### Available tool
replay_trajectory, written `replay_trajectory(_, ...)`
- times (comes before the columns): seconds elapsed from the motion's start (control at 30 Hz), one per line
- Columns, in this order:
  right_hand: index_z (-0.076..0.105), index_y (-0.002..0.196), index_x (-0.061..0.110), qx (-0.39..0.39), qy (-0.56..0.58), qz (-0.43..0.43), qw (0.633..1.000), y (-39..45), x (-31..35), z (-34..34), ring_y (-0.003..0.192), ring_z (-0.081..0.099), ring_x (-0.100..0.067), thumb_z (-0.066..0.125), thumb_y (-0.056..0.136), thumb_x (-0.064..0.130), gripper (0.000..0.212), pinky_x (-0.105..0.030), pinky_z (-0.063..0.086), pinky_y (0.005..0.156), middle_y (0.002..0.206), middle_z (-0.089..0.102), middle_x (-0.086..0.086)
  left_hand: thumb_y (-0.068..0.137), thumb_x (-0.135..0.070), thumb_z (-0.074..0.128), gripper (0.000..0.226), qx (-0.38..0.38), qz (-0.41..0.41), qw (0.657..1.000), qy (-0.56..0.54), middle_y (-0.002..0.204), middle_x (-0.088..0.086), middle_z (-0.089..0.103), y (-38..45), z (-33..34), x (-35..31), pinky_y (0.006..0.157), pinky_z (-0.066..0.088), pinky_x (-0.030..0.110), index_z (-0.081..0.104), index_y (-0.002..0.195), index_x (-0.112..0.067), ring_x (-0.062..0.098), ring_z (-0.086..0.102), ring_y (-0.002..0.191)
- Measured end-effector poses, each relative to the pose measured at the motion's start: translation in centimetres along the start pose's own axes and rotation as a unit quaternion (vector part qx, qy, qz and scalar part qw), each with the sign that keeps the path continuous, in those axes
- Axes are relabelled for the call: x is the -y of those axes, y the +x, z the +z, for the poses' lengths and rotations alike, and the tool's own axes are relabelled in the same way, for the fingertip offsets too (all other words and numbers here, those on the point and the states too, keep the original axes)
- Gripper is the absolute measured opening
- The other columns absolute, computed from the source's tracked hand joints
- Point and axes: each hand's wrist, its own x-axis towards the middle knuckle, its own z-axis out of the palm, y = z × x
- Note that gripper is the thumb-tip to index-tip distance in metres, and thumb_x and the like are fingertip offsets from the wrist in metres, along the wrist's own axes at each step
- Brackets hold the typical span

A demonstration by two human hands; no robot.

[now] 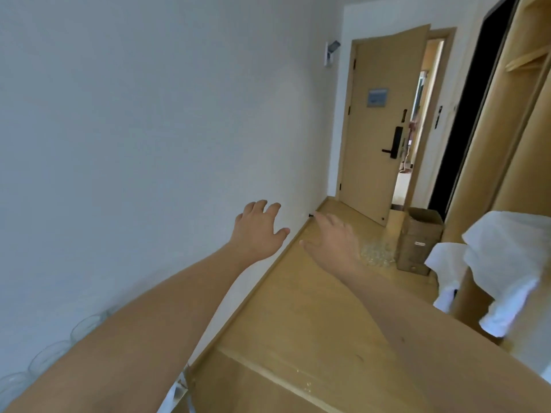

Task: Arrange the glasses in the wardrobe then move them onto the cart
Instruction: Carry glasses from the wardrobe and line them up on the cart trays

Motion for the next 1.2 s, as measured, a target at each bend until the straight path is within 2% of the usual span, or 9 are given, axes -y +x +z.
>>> replay_trajectory(0.17, 0.034, 0.153, 0.029, -0.029, -0.004, 0.04, 0.999, 4.7, -7.0, -2.6, 0.136, 0.039, -0.034, 0.062, 0.09, 0.054, 0.074, -0.048, 0.038, 0.105, 0.153, 0.041, -0.003, 0.096, -0.052, 0.054, 0.067, 0.004, 0.057, 0.998, -0.028, 0.159, 0.013, 0.033, 7.6, 3.6, -6.6, 0.115, 0.029, 0.049, 0.035, 0.154, -0.022, 0.031, 0.024, 0.148)
replay_trajectory(0.43, 0.03, 0.156, 0.029, -0.034, -0.038, 0.093, 0.994, 11.3, -17.8, -4.0, 0.136, 0.039, -0.035, 0.064, 0.088, 0.055, 0.08, -0.049, 0.04, 0.106, 0.155, 0.04, -0.004, 0.093, -0.048, 0.058, 0.067, 0.036, 0.125, 0.989, -0.066, 0.155, 0.01, 0.037, 17.6, 9.9, -15.3, 0.115, 0.032, 0.05, 0.036, 0.152, -0.023, 0.03, 0.028, 0.145)
replay_trajectory(0.63, 0.031, 0.156, 0.028, -0.026, -0.052, 0.136, 0.989, 14.4, -23.6, -4.4, 0.138, 0.037, -0.034, 0.075, 0.08, 0.055, 0.091, -0.051, 0.039, 0.109, 0.157, 0.036, -0.004, 0.092, -0.045, 0.06, 0.069, 0.06, 0.146, 0.984, -0.082, 0.156, 0.012, 0.036, 23.6, 14.3, -19.1, 0.113, 0.035, 0.051, 0.037, 0.152, -0.018, 0.032, 0.029, 0.143)
replay_trajectory(0.77, 0.039, 0.149, 0.024, -0.029, -0.074, 0.176, 0.981, 16.7, -26.8, -4.0, 0.134, 0.04, -0.032, 0.077, 0.077, 0.054, 0.086, -0.049, 0.042, 0.105, 0.149, 0.044, -0.003, 0.093, -0.045, 0.06, 0.066, 0.074, 0.188, 0.973, -0.109, 0.154, 0.012, 0.037, 27.4, 17.3, -21.2, 0.113, 0.035, 0.052, 0.039, 0.151, -0.021, 0.033, 0.031, 0.142)
replay_trajectory(0.9, 0.044, 0.143, 0.03, -0.054, -0.084, 0.209, 0.973, 19.4, -29.5, -3.3, 0.127, 0.045, -0.03, 0.078, 0.074, 0.056, 0.081, -0.048, 0.045, 0.101, 0.141, 0.051, 0.0, 0.093, -0.042, 0.061, 0.064, 0.082, 0.236, 0.96, -0.125, 0.151, 0.014, 0.04, 31.6, 19.8, -23.2, 0.109, 0.039, 0.051, 0.041, 0.149, -0.019, 0.035, 0.034, 0.139)
replay_trajectory(1.0, 0.047, 0.141, 0.027, -0.068, -0.098, 0.256, 0.959, 21.8, -31.2, -2.8, 0.128, 0.045, -0.03, 0.075, 0.076, 0.059, 0.078, -0.046, 0.045, 0.1, 0.142, 0.05, -0.002, 0.093, -0.042, 0.061, 0.06, 0.089, 0.271, 0.947, -0.146, 0.145, 0.011, 0.044, 35.2, 21.6, -24.2, 0.105, 0.042, 0.049, 0.045, 0.147, -0.02, 0.034, 0.038, 0.135)
replay_trajectory(1.1, 0.046, 0.14, 0.025, -0.082, -0.114, 0.297, 0.945, 24.2, -32.7, -2.3, 0.129, 0.044, -0.03, 0.072, 0.077, 0.059, 0.076, -0.044, 0.042, 0.099, 0.143, 0.049, -0.002, 0.095, -0.046, 0.061, 0.066, 0.099, 0.303, 0.936, -0.151, 0.156, 0.011, 0.037, 39.1, 23.2, -25.1, 0.111, 0.039, 0.048, 0.039, 0.152, -0.021, 0.032, 0.032, 0.143)
replay_trajectory(1.2, 0.042, 0.144, 0.025, -0.091, -0.132, 0.336, 0.928, 26.6, -33.8, -2.1, 0.129, 0.045, -0.028, 0.072, 0.077, 0.062, 0.082, -0.042, 0.043, 0.099, 0.144, 0.048, -0.001, 0.095, -0.047, 0.061, 0.068, 0.119, 0.328, 0.922, -0.17, 0.158, 0.008, 0.034, 43.0, 24.7, -25.8, 0.113, 0.038, 0.048, 0.038, 0.154, -0.021, 0.03, 0.03, 0.145)
